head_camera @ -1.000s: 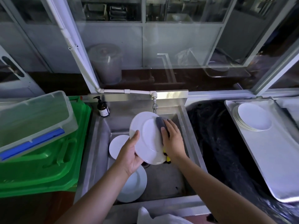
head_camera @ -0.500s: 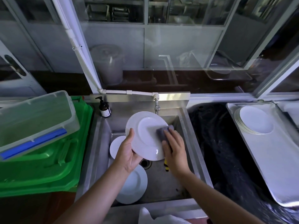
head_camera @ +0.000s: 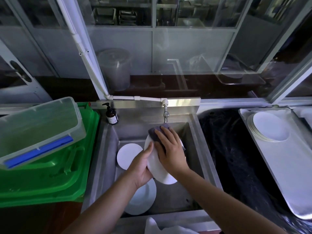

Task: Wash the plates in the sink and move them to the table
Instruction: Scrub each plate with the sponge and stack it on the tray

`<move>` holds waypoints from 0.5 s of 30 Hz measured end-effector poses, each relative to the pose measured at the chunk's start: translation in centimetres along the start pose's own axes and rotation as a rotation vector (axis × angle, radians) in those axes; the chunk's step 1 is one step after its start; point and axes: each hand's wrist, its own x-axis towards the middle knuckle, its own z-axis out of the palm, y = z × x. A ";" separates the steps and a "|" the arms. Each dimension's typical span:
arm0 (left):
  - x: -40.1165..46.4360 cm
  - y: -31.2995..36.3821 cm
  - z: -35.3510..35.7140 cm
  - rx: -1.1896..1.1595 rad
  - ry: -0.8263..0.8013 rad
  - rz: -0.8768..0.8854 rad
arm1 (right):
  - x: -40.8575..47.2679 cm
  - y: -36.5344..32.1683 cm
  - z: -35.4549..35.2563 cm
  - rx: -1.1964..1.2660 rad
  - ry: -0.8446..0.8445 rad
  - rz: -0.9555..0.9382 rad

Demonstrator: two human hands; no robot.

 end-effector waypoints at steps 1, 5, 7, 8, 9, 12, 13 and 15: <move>0.0 0.1 -0.1 -0.023 -0.004 0.005 | -0.5 0.1 0.1 -0.002 -0.008 -0.028; 0.4 0.0 0.0 -0.108 0.039 0.005 | -2.2 0.9 0.3 0.084 -0.088 -0.042; 1.0 0.1 -0.2 -0.179 0.063 0.021 | -3.0 1.2 0.2 0.109 -0.142 -0.088; 1.1 0.3 -0.3 -0.217 0.065 0.024 | -3.5 1.5 0.2 0.095 -0.152 -0.141; 1.3 0.6 -0.4 -0.251 0.073 0.027 | -4.2 1.9 0.2 0.061 -0.151 -0.197; 1.8 1.6 -0.8 -0.327 0.153 0.058 | -5.6 2.9 0.4 -0.077 -0.185 -0.266; 1.9 1.7 -0.8 -0.351 0.160 0.057 | -5.6 3.3 0.5 -0.116 -0.188 -0.281; 1.9 1.6 -0.6 -0.391 0.154 0.048 | -5.1 3.9 0.8 -0.174 -0.141 -0.324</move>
